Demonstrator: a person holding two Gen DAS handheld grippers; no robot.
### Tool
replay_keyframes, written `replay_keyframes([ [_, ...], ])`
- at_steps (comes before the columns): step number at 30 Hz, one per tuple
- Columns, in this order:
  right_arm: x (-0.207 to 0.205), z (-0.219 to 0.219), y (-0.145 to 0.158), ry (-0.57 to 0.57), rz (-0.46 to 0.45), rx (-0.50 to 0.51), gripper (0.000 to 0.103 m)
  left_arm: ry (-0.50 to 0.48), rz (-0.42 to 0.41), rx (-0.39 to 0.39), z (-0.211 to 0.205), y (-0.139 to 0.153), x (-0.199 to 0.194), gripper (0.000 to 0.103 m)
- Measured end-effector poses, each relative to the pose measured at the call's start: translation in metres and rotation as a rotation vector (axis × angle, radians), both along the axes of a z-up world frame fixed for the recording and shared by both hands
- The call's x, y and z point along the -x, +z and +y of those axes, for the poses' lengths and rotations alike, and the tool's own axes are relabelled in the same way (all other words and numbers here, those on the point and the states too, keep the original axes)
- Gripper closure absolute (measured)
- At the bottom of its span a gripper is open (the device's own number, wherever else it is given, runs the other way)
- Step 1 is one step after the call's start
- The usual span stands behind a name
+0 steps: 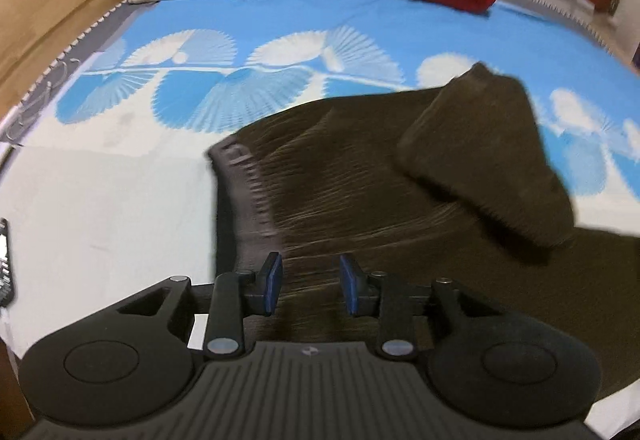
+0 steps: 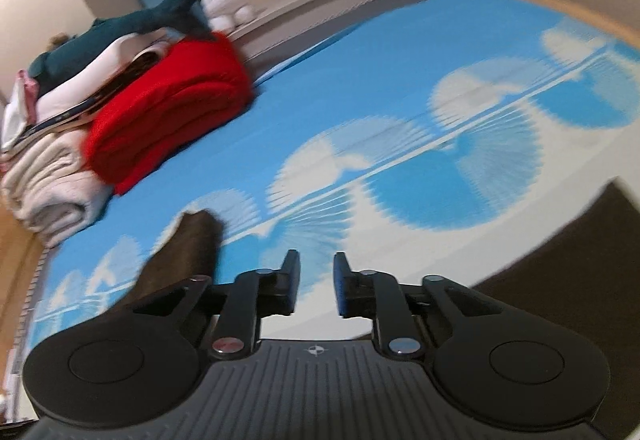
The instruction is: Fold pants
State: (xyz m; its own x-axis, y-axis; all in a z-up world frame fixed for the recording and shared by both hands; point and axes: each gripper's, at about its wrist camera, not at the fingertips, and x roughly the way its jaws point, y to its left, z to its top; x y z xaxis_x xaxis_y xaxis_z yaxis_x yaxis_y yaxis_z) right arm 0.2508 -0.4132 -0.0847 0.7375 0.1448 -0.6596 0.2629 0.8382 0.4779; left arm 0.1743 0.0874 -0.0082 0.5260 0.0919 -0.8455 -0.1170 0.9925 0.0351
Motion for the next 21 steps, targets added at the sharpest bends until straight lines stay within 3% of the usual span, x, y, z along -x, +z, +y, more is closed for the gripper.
replay_keyframes([
  [5,-0.05,0.056,-0.022,0.098,0.032,-0.034,0.091,-0.011,0.022,0.013,-0.04,-0.002,-0.008,0.068],
  [10,-0.097,0.102,-0.056,0.181,0.107,-0.075,0.089,-0.038,0.048,-0.005,-0.051,-0.017,-0.018,0.068],
  [12,-0.112,0.114,-0.073,0.204,0.14,-0.084,0.087,-0.034,0.056,0.0,-0.051,-0.02,-0.023,0.068],
  [14,-0.126,0.124,-0.089,0.221,0.174,-0.084,0.076,-0.031,0.061,-0.005,-0.05,-0.023,-0.029,0.068],
  [19,-0.154,0.134,-0.13,0.236,0.229,-0.188,0.075,-0.024,0.08,-0.017,-0.043,-0.027,-0.038,0.068],
  [21,-0.162,0.139,-0.137,0.264,0.21,-0.2,0.076,-0.024,0.089,-0.023,-0.041,-0.03,-0.043,0.068],
])
